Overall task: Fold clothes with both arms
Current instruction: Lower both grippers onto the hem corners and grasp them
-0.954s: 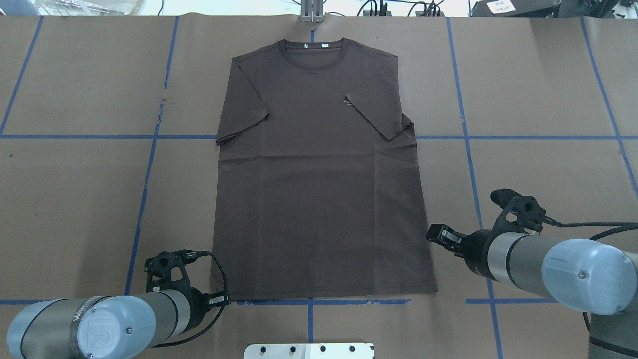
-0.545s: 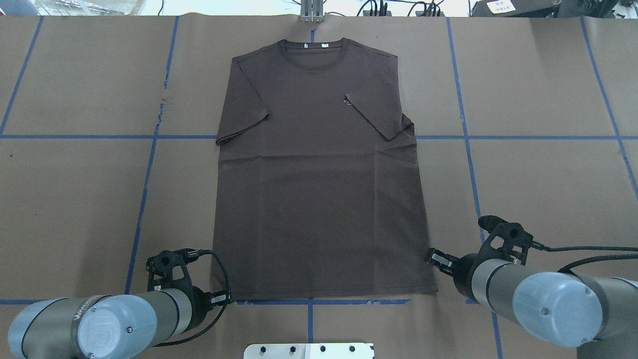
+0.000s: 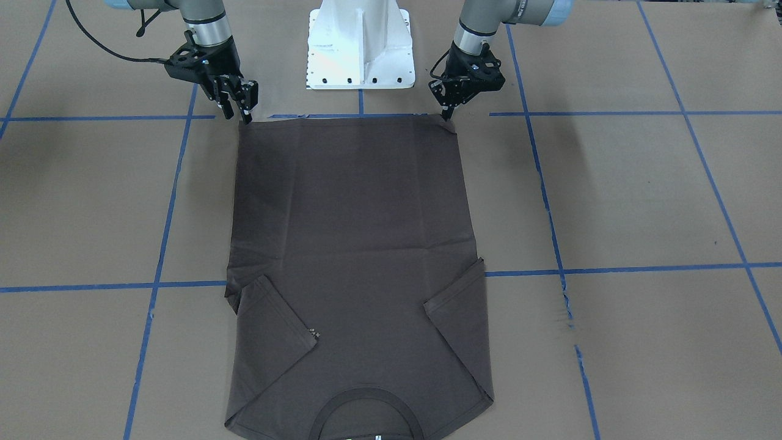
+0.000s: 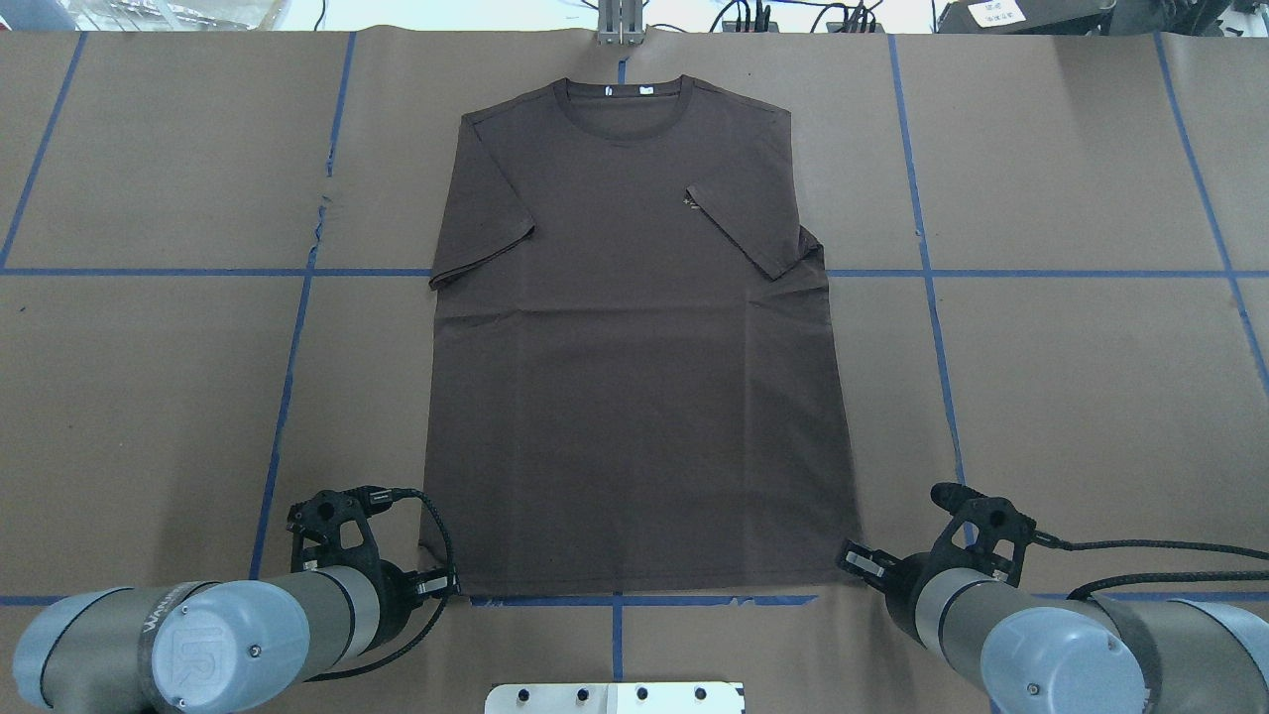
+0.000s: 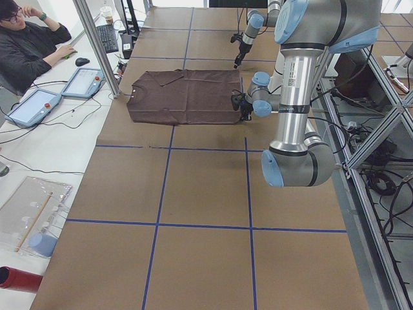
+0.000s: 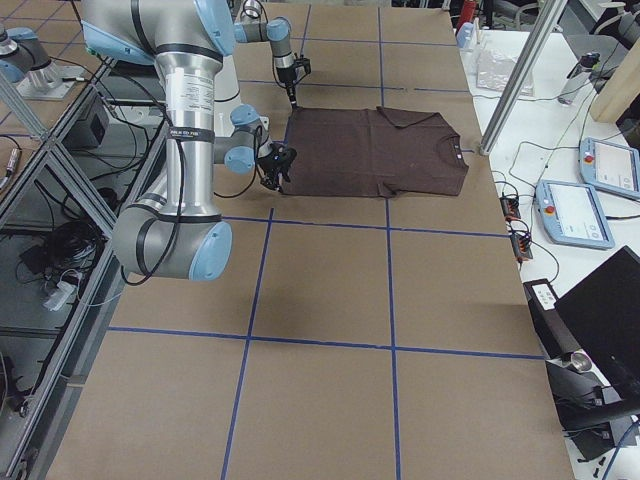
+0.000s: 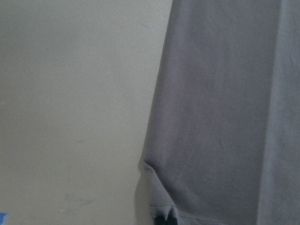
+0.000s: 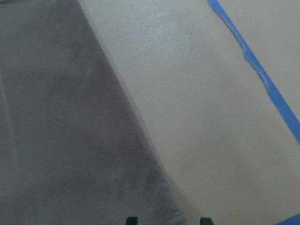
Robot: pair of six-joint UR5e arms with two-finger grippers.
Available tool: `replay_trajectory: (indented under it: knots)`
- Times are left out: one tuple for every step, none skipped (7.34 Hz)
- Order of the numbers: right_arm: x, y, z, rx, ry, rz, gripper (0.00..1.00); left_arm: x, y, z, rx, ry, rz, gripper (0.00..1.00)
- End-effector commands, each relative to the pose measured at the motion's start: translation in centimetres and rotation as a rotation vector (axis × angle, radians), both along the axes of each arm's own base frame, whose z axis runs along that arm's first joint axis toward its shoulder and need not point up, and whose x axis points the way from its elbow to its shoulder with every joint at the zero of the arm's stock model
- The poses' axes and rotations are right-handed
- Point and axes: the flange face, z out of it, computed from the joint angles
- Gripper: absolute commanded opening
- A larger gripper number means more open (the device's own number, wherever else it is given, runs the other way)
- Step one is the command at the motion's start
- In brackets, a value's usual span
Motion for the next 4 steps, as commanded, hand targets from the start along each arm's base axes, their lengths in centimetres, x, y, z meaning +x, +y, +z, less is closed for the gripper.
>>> replay_trajectory:
  knots:
    - [-0.92, 0.46, 1.46, 0.007, 0.028, 0.004, 0.50, -0.27, -0.03, -0.24, 0.004, 0.004, -0.005, 0.00]
    - [-0.99, 0.46, 1.45, 0.008, 0.026, 0.004, 0.50, -0.26, -0.11, -0.17, 0.004, 0.002, -0.006, 0.00]
    - [-1.19, 0.73, 1.67, 0.007, 0.031, -0.002, 0.49, -0.24, -0.11, -0.25, 0.004, 0.004, -0.006, 0.00]
    - [-1.49, 0.79, 1.37, 0.008, 0.023, -0.004, 0.49, -0.31, -0.18, -0.32, 0.004, 0.005, -0.008, 0.00]
